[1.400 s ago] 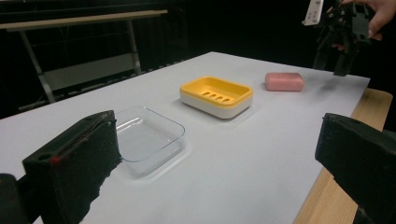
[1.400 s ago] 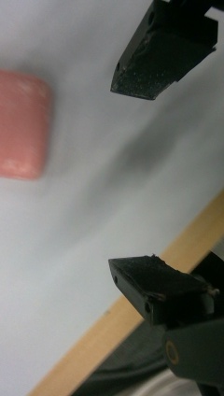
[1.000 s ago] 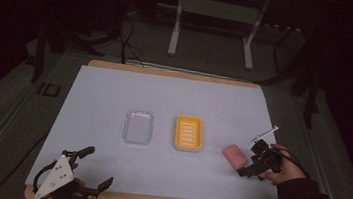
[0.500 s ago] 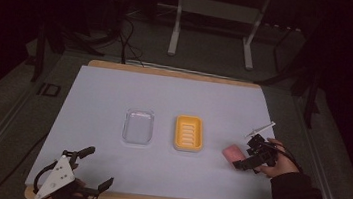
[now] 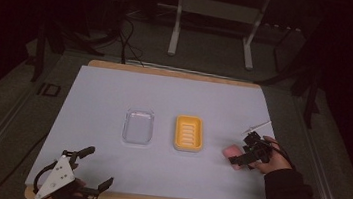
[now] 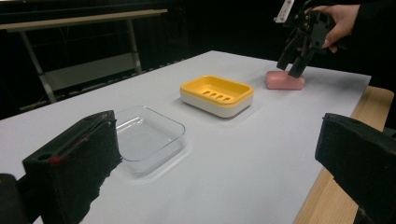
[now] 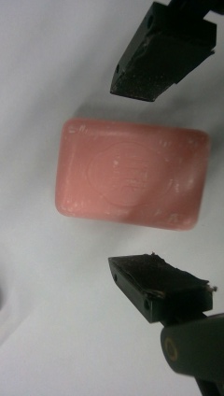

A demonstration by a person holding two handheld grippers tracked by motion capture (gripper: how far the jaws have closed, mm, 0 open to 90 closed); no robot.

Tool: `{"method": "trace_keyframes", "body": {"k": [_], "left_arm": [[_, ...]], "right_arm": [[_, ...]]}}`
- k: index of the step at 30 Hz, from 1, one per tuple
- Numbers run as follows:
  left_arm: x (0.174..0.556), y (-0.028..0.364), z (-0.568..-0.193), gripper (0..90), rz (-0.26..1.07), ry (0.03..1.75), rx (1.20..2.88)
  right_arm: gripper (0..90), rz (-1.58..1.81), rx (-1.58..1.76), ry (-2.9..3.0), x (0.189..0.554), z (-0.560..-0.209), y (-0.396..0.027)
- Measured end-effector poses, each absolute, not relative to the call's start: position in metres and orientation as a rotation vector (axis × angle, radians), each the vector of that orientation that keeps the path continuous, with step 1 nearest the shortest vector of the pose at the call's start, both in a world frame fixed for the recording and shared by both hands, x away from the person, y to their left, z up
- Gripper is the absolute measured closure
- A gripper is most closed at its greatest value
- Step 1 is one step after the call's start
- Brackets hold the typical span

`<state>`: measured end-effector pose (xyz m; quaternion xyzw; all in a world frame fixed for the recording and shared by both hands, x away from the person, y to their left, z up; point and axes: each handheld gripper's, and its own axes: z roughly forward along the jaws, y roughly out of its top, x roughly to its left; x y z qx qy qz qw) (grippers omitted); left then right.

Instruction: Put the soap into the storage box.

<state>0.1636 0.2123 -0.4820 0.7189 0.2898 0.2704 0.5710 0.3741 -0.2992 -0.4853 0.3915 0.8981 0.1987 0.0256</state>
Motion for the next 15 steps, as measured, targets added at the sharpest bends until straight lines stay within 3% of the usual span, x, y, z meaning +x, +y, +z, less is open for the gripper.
{"method": "trace_keyframes", "body": {"k": [10, 15], "left_arm": [[0.164, 0.212, -0.482, 0.2, 0.632, 0.680, 1.690], [0.164, 0.212, -0.482, 0.2, 0.633, 0.680, 1.691]], "right_arm": [[17.7, 0.566, 1.227, 2.780, 0.378, -0.500, -0.294], [27.2, 0.515, 1.210, 2.779, 0.378, -0.504, -0.291]]}}
